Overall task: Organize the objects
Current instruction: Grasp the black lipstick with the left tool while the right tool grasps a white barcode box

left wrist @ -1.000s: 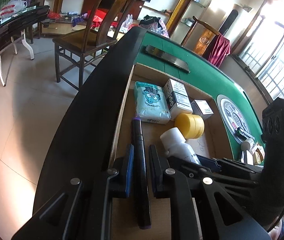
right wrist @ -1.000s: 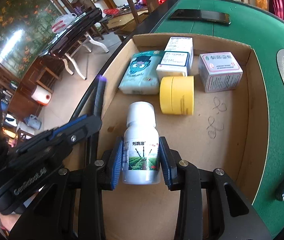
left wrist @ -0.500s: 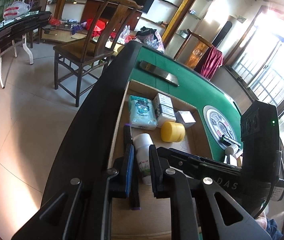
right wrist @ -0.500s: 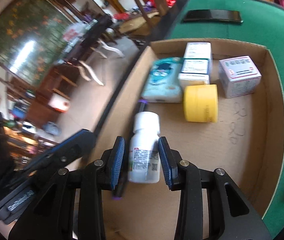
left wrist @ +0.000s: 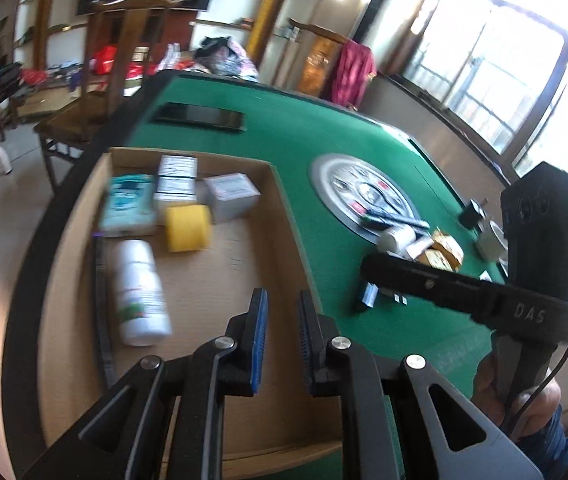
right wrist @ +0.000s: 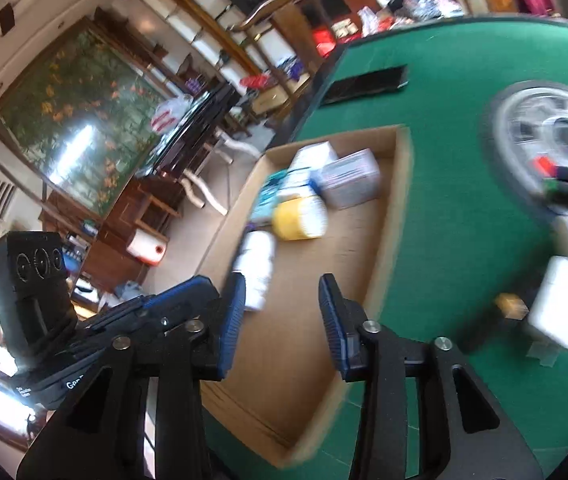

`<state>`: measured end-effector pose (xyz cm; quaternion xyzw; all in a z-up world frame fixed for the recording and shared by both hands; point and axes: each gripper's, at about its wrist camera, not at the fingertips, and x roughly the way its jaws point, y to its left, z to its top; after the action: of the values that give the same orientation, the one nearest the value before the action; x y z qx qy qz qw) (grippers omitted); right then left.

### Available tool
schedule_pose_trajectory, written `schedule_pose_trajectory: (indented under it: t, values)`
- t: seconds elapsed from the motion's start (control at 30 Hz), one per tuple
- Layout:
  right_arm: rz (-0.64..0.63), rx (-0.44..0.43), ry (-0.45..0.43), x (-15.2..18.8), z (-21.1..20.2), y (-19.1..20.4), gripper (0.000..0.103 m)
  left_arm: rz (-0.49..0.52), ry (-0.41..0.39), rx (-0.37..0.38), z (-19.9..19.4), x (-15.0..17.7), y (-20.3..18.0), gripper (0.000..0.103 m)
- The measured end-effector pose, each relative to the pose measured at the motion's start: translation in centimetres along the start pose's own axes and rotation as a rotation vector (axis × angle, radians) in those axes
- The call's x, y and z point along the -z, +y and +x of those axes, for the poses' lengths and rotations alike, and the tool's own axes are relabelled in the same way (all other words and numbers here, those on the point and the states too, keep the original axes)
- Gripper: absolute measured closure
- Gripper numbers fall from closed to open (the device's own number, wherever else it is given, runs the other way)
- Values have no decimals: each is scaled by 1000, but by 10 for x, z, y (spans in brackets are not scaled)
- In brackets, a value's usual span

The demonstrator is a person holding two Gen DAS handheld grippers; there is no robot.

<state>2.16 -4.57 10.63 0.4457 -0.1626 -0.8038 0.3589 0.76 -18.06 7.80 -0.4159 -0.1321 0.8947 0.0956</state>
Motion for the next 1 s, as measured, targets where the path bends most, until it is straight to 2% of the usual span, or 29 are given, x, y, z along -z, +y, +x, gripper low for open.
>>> schedule_pose_trajectory:
  t: [0.07, 0.27, 0.37, 0.4, 0.43, 0.5, 0.57, 0.7, 0.8, 0.9, 1.0]
  values:
    - [13, 11, -29, 4, -22, -18, 53, 45, 36, 14, 16, 0, -24, 88]
    - [88, 100, -119, 5, -94, -91, 53, 139, 127, 11, 64, 0, -75, 82]
    - [157, 191, -189, 0, -137, -133, 53, 161, 152, -7, 83, -2, -88, 69]
    - [177, 249, -199, -2, -153, -150, 52, 163, 161, -19, 88, -1, -90, 64]
    - [188, 288, -203, -3, -159, -159, 51, 166, 171, -32, 95, -2, -92, 63]
    - [232, 343, -249, -1, -184, -183, 51, 170, 180, -41, 104, -3, -96, 63]
    - [277, 331, -280, 5, -201, -204, 52, 175, 186, -54, 109, -3, -99, 63]
    - [333, 329, -302, 14, -215, -230, 52, 183, 191, -111, 123, -9, -104, 63]
    - [357, 341, -283, 11, -213, -244, 52, 190, 179, -141, 136, -13, -110, 63]
    - [362, 435, -280, 8, -212, -255, 52, 193, 173, -153, 144, -12, -113, 66]
    - [395, 491, -225, 7, -206, -274, 52, 186, 157, -151, 145, -7, -115, 84]
